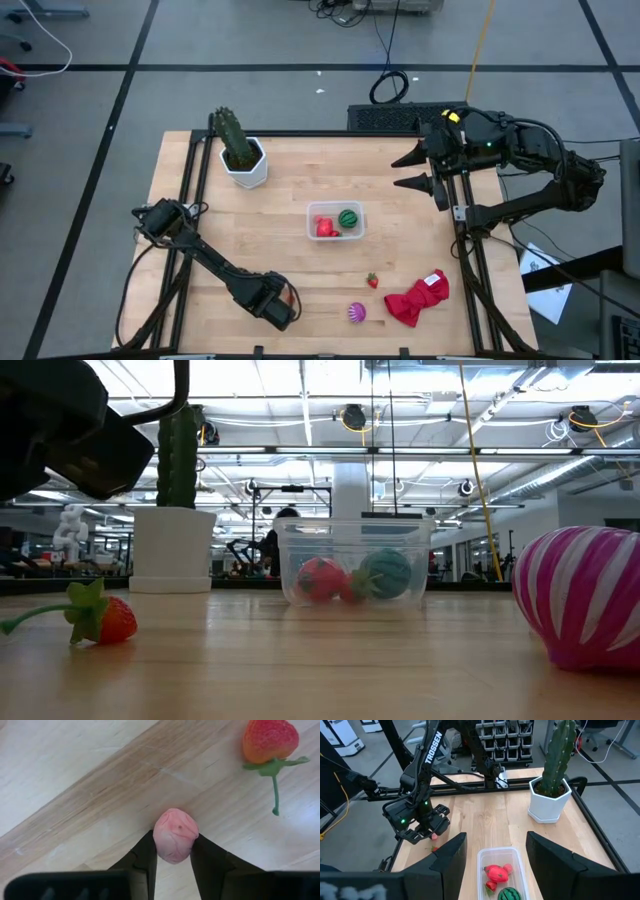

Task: Pick and placing Produce into tupperware
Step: Put the peach into the transparent bin

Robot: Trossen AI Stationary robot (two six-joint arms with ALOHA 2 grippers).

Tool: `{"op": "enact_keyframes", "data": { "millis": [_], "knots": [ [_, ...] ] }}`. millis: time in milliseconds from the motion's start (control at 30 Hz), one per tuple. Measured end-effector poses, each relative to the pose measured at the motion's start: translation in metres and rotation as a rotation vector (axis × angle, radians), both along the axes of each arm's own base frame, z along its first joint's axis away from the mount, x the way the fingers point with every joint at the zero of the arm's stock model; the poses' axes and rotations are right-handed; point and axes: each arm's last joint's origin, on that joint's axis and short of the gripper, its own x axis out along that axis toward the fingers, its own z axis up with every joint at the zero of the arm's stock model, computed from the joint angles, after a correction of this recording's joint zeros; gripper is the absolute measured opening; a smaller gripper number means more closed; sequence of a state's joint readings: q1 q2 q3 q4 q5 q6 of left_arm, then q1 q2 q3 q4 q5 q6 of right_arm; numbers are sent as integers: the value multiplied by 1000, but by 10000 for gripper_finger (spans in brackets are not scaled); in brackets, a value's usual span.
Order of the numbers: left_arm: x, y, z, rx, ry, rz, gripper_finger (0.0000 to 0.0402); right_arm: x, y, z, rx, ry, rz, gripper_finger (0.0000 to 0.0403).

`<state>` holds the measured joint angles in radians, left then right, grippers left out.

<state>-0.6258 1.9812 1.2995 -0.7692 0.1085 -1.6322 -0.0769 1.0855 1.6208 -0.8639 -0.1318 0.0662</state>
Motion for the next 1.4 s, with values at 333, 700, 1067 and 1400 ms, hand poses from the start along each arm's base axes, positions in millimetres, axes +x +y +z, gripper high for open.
{"op": "enact_keyframes", "data": {
  "millis": [333, 700, 1067, 1400],
  "knots": [
    [0, 7, 17, 2, -45, 29, 94, 0, 0, 0, 0, 0, 0, 196],
    [1, 39, 75, 12, -234, 99, 93, 0, 0, 0, 0, -1, 0, 196],
    [43, 118, 110, 186, -588, 44, 93, 1, 0, 2, -10, -25, 4, 196],
    [72, 178, 121, 389, -775, 74, 93, 1, 0, 2, -12, -22, 4, 196]
  ]
}}
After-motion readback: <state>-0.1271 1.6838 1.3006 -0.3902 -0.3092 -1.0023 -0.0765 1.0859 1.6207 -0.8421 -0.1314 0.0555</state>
